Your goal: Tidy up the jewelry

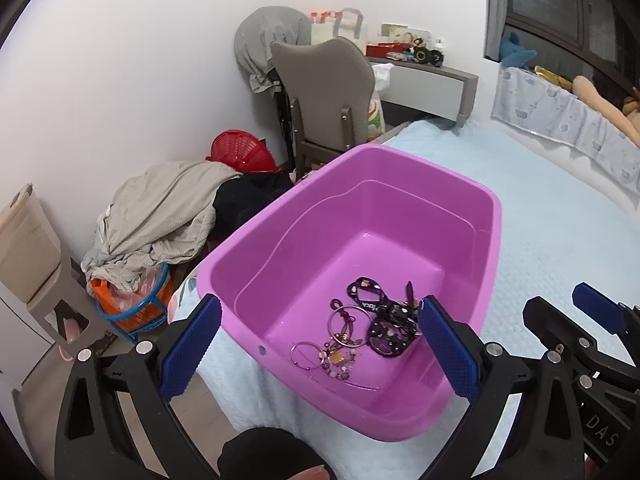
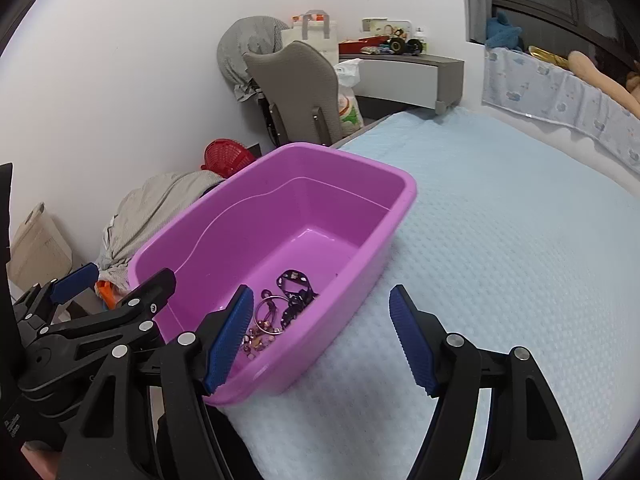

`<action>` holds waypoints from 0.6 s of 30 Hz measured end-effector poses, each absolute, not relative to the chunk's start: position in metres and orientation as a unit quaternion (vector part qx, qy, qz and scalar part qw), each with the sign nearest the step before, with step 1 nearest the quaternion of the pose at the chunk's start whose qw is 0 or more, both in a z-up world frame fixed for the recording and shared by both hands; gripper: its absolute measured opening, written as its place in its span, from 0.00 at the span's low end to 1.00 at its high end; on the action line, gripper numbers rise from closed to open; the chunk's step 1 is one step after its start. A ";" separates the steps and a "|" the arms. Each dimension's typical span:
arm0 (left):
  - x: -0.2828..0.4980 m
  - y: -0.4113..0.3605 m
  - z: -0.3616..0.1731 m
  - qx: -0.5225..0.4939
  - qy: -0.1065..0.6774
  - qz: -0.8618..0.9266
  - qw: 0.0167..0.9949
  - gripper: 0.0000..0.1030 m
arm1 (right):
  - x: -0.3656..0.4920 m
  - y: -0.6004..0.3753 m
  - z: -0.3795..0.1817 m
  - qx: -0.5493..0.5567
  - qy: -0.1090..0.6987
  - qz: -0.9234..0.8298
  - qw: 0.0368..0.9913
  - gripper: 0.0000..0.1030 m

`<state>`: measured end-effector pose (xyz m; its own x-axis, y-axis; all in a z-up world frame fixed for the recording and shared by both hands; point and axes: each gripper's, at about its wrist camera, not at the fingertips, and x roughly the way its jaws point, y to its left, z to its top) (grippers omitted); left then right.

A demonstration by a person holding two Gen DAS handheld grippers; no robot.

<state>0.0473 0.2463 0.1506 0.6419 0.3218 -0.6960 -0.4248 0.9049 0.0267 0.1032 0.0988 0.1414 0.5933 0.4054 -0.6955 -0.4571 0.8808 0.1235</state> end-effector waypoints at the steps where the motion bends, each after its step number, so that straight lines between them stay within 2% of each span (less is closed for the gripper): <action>1: 0.048 0.250 0.151 -0.071 0.371 0.209 0.902 0.94 | 0.105 0.102 0.142 -0.036 0.382 0.243 0.891 0.65; 18: 0.075 0.284 0.153 -0.078 0.379 0.224 0.895 0.94 | 0.134 0.141 0.156 -0.060 0.383 0.245 0.889 0.65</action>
